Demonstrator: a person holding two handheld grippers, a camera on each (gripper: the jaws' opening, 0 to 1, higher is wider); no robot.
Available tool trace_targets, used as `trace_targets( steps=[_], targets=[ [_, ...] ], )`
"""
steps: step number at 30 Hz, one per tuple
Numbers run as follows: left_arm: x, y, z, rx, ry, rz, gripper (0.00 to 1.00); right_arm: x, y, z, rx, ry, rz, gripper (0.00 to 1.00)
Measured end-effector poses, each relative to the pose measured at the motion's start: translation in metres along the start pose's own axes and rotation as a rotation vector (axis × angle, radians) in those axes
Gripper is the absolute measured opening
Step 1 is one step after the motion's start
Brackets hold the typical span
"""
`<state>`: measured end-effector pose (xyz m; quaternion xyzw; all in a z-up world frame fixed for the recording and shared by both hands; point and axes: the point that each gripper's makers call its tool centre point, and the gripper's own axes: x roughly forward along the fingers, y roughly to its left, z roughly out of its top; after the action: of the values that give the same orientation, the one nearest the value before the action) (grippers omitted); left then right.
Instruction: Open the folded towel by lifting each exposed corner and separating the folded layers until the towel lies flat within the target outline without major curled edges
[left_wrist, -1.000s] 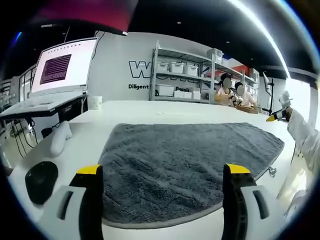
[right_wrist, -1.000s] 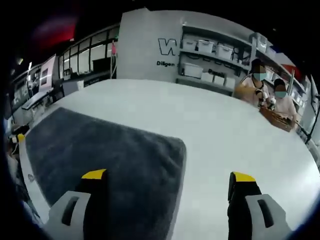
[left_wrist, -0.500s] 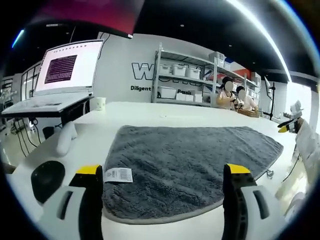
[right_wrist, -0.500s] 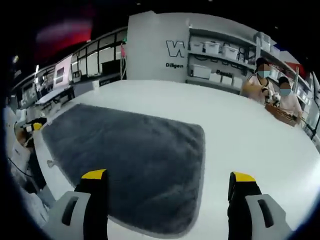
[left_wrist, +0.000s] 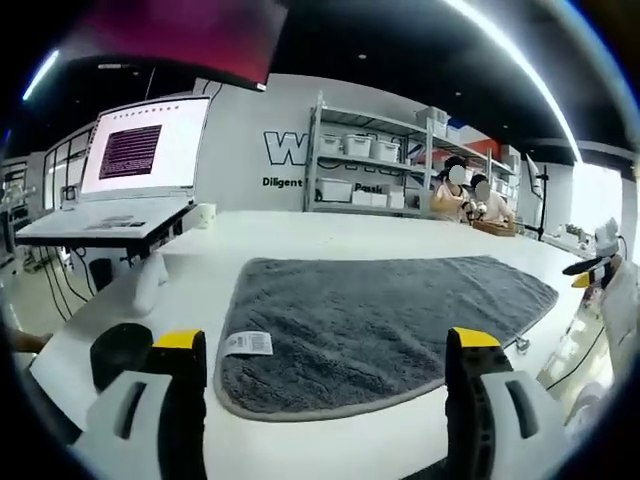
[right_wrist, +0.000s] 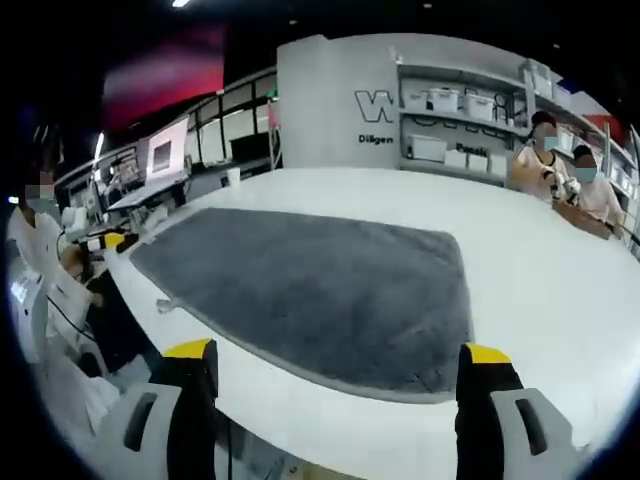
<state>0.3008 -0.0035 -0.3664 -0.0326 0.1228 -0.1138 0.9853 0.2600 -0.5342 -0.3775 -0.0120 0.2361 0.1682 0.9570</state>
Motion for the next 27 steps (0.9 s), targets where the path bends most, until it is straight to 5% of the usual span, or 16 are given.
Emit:
trace_targets(
  steps=[8,12,19,27],
  targets=[
    [-0.02,-0.036,0.013,-0.016,-0.05,-0.054,0.98,-0.01,0.051,0.03,-0.088,-0.09,-0.011,0.99],
    [-0.024,-0.067,0.009,0.012,-0.022,-0.13,0.98,-0.003,0.096,0.037,-0.157,-0.106,0.109,0.99],
    [-0.023,-0.108,0.004,0.015,-0.024,-0.21,0.97,0.014,0.124,0.035,-0.128,-0.121,0.158,0.98],
    [-0.011,-0.125,-0.004,0.015,-0.009,-0.231,0.97,0.029,0.139,0.031,-0.034,-0.144,0.195,0.96]
  ],
)
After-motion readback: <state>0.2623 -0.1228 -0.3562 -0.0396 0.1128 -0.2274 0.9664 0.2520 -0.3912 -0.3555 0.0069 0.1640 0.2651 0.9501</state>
